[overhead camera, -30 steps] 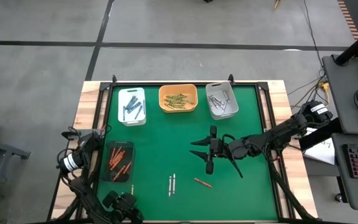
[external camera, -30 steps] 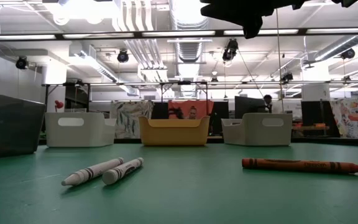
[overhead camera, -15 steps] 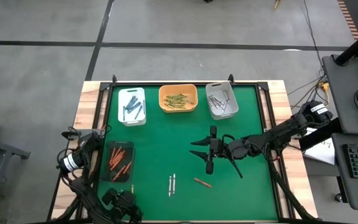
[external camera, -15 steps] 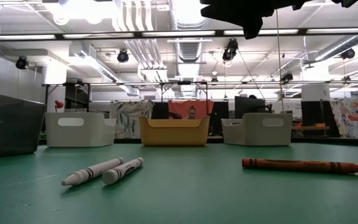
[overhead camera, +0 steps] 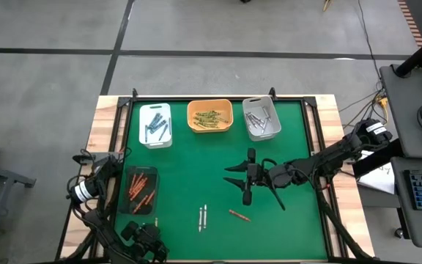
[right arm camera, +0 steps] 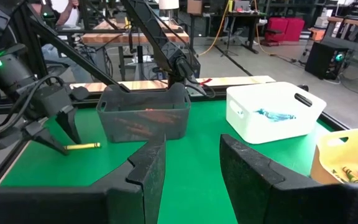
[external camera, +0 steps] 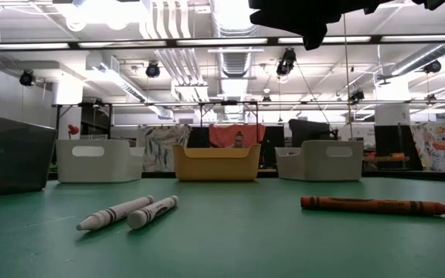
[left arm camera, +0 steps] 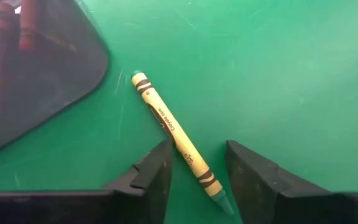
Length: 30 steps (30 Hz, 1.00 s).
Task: Sort crayons
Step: Put the green crayon into the yellow bin
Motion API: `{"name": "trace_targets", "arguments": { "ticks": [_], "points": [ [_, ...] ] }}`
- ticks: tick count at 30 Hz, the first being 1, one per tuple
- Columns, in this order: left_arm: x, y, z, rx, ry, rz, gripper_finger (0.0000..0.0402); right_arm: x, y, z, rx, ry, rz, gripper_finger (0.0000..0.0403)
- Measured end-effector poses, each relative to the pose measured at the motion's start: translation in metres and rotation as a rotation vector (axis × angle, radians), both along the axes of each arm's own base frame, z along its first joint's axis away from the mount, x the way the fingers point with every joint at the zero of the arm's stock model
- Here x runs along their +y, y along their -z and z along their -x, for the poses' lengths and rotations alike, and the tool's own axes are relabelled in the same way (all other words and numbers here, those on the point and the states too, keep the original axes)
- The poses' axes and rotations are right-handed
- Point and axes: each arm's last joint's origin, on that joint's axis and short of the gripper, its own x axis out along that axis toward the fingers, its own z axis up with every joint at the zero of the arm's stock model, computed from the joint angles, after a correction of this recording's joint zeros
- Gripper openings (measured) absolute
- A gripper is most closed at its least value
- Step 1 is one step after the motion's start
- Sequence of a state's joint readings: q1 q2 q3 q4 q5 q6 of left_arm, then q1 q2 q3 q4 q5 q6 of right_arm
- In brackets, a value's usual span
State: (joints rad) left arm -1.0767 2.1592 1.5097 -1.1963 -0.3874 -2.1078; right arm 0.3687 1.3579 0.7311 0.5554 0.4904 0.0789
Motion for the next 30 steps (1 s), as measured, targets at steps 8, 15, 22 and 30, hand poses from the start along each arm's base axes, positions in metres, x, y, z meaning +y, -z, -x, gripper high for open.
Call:
{"name": "trace_targets", "arguments": {
  "ticks": [8, 15, 22, 30],
  "points": [
    [-0.001, 0.0, 0.0, -0.002, -0.005, 0.011, 0.0061, 0.0, 0.0, 0.0, 0.0, 0.0, 0.0, 0.0141],
    [-0.001, -0.001, 0.0, 0.002, -0.008, 0.016, 0.0006, 0.0, 0.0, 0.0, 0.001, 0.0, 0.0, 0.0141],
    [-0.011, -0.024, -0.005, -0.006, -0.015, 0.064, 0.0002, 0.0, 0.0, 0.0, 0.0, 0.0, 0.0, 0.0141],
    [-0.019, -0.087, -0.021, -0.194, 0.148, 0.016, 0.0001, 0.0, 0.0, 0.0, 0.0, 0.0, 0.0, 0.0141]
  ]
}}
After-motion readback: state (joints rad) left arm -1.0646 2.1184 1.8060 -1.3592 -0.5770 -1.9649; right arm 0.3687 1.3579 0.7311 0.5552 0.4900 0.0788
